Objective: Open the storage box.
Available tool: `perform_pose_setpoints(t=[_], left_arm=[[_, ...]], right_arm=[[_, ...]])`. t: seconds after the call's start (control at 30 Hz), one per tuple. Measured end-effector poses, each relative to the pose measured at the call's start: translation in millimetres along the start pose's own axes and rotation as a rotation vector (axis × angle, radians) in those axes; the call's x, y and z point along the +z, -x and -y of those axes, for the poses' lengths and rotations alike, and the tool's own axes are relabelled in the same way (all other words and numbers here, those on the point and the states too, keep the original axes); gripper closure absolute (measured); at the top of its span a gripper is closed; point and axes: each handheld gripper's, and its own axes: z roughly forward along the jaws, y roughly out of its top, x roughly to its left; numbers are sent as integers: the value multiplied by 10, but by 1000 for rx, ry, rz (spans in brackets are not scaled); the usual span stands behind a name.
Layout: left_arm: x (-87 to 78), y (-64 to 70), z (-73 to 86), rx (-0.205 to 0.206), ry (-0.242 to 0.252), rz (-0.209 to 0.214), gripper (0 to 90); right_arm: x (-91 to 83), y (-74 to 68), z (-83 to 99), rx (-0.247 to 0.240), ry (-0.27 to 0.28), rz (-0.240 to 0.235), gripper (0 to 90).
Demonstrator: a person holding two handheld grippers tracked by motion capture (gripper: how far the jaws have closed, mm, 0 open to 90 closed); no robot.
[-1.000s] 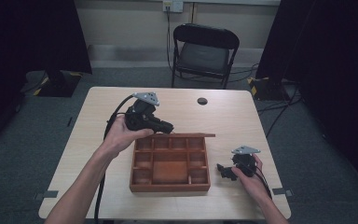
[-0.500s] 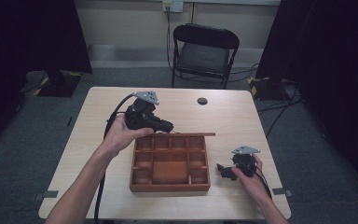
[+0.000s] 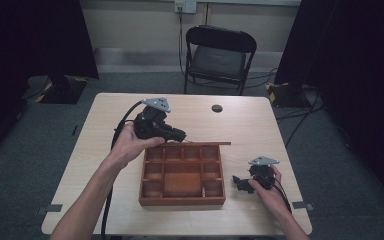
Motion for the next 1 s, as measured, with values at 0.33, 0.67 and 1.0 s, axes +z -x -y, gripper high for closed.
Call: perform_pose_setpoints(t=[0.33, 0.67, 1.0], left_arm=[[-7, 23, -8, 4, 4, -22, 844], [4, 23, -10, 4, 20, -34, 845], [-1, 7, -9, -4, 23, -30, 845]], right_arm=[[1, 0, 0, 0, 1, -1, 7], [1, 0, 0, 0, 1, -1, 7], [1, 0, 0, 0, 1, -1, 7]])
